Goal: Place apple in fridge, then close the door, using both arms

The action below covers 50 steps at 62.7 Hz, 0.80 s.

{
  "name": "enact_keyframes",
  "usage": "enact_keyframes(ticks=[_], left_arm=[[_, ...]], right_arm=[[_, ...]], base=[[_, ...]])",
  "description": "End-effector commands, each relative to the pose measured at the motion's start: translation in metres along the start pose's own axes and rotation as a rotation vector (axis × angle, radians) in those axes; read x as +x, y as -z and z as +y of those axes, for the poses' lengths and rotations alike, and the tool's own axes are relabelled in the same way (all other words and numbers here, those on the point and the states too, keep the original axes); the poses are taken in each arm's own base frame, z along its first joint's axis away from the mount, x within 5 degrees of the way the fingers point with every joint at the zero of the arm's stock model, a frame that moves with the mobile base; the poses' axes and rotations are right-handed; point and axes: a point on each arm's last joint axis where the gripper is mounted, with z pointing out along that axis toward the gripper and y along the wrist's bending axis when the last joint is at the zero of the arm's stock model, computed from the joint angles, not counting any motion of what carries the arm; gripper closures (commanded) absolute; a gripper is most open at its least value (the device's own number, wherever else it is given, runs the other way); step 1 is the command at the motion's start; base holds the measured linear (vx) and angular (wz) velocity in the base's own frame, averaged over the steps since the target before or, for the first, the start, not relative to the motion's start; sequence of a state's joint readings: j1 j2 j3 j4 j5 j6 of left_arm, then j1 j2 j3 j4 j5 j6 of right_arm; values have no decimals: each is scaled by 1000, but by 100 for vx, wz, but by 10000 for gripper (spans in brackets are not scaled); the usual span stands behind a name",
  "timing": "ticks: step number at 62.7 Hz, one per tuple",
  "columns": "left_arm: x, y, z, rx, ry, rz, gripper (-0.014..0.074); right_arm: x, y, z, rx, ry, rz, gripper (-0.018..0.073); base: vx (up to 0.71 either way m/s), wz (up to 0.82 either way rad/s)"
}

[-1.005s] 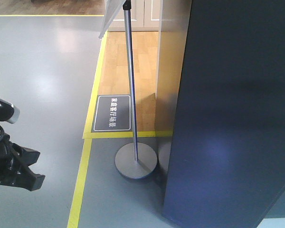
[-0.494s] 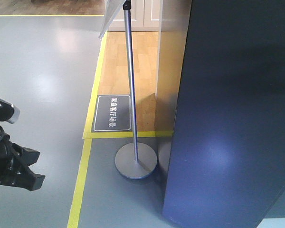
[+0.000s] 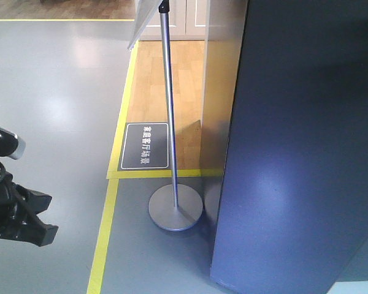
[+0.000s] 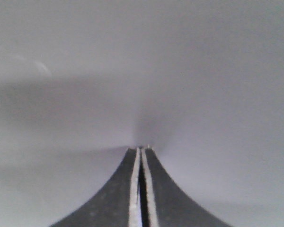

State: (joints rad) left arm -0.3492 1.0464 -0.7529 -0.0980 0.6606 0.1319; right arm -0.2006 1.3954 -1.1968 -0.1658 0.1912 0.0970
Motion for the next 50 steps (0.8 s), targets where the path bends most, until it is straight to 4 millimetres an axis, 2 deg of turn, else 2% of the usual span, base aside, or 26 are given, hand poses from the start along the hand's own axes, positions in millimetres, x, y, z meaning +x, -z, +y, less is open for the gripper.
enact_keyframes(ticks=[1, 17, 25, 50], left_arm=[[-11, 9, 0, -3, 14, -90, 603], [-11, 9, 0, -3, 14, -92, 603], [-11, 9, 0, -3, 14, -92, 603], [-11, 9, 0, -3, 14, -91, 603]], right_arm=[[-27, -9, -3, -1, 15, -173, 563], [-28, -52, -1, -11, -8, -183, 563], [-29, -66, -1, -11, -42, -161, 563], [-26, -66, -1, -7, -50, -99, 563]], base=[[0, 0], [0, 0], [0, 0], [0, 0]])
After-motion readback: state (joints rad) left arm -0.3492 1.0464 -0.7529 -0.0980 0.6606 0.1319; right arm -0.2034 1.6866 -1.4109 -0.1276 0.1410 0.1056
